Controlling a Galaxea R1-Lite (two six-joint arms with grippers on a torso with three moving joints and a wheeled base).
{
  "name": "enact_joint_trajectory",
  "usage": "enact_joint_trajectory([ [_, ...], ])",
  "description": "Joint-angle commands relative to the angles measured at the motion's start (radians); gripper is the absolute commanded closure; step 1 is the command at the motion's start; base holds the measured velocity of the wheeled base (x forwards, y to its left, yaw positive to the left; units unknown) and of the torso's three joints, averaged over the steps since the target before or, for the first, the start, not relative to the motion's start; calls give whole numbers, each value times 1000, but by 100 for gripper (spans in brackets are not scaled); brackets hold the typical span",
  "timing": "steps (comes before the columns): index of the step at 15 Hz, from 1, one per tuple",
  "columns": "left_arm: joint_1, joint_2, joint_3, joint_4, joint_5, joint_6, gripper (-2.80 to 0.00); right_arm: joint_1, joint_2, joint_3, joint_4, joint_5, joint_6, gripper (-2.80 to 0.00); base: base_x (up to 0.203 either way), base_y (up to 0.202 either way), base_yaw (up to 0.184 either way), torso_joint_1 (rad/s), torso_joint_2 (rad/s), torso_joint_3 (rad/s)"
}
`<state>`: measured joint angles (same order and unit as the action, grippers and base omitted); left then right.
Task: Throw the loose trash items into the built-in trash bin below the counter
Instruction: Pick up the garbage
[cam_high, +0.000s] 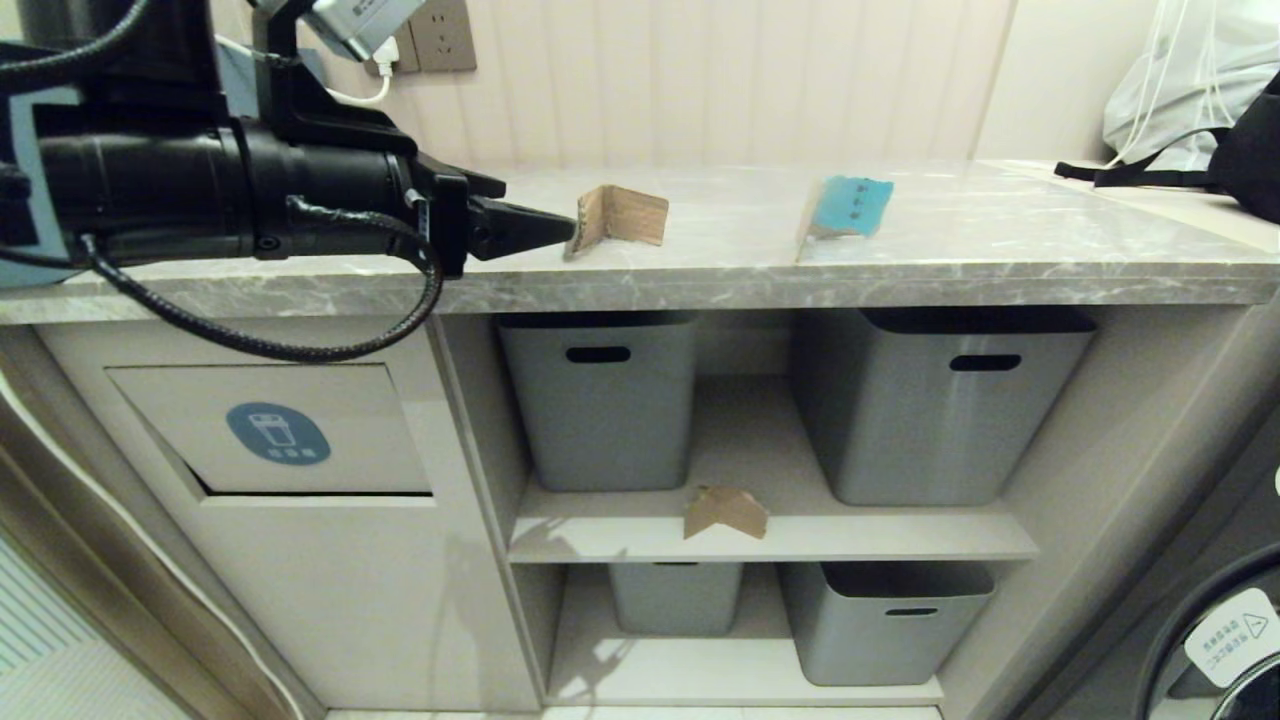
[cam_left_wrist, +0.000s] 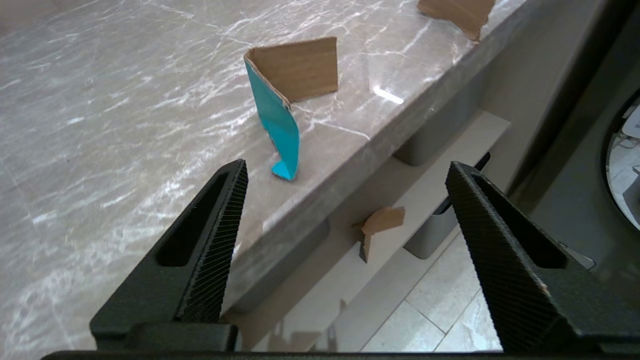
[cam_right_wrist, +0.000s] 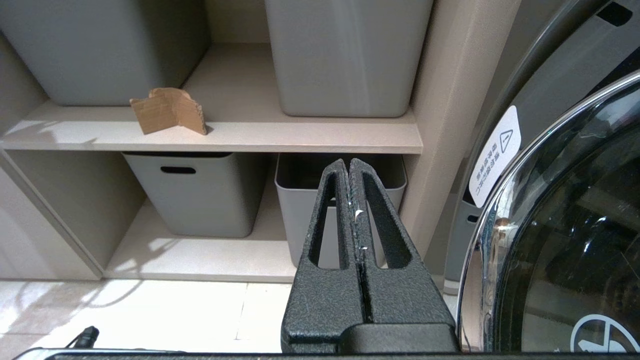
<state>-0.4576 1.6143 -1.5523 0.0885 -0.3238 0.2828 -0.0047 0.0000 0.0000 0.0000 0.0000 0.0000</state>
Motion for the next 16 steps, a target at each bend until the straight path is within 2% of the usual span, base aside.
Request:
enact_joint_trajectory([
  [1,-2,45,-32,0,0,2,-280,0,0,0,0,0,0,0,0,0,0,0,0,0],
  [8,4,255,-239,2,50,3,-280,0,0,0,0,0,0,0,0,0,0,0,0,0],
  [14,5,326,-297,-1,62,3,-280,0,0,0,0,0,0,0,0,0,0,0,0,0],
  [15,6,331,-304,-1,62,3,0,0,0,0,0,0,0,0,0,0,0,0,0,0],
  [16,5,339,-319,-2,63,1,0,0,0,0,0,0,0,0,0,0,0,0,0,0],
])
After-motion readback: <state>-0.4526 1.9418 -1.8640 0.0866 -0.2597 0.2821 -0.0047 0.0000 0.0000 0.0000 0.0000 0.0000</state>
